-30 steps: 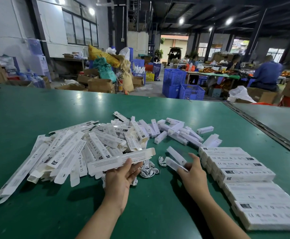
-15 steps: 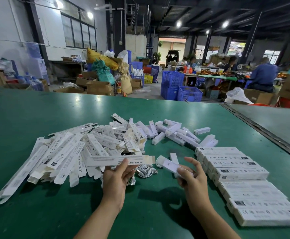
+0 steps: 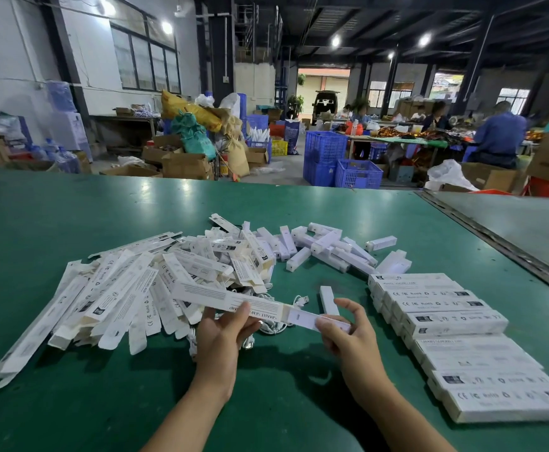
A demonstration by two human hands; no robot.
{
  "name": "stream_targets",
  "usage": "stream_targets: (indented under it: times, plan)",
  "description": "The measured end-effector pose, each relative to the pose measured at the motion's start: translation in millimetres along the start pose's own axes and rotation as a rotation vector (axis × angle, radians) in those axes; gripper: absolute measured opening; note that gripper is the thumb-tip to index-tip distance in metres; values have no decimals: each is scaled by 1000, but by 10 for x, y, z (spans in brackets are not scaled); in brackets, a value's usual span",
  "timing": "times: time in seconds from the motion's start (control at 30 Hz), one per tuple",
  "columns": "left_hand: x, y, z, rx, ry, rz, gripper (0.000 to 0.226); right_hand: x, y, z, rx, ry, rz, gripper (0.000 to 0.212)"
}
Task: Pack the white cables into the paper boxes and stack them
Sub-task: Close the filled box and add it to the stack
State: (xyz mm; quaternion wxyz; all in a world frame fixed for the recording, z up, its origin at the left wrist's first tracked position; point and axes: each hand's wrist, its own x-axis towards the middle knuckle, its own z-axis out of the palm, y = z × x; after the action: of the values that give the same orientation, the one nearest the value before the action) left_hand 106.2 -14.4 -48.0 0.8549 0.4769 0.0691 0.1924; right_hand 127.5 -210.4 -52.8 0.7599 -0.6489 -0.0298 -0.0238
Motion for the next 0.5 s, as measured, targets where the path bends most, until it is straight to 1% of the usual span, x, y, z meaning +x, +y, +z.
stream_targets:
  times: [0.1,0.17,0.2,0.3,0.37,0.43,0.5]
  plan:
    - [-34,-14,20,24,-41,17,24,7,6,2,33,-24,35,50]
    - [-52,-23,29,39,-46,15,34,27,15,25,161,-14,53,50]
    - [-60,-25,33,40,-50,15,35,29,15,42,235,18,62,48]
    - [-81,-26,53,36,-72,23,22,32,7,68,375,135,70,27]
    - [-93,-30,58,46,-84,23,15,42,8,57,388,178,62,15]
    - [-99,-29,56,51,-88,21,15,53,15,47,352,200,59,15]
    - [-102,-18,63,44,-84,21,21,53,12,46,278,204,50,19]
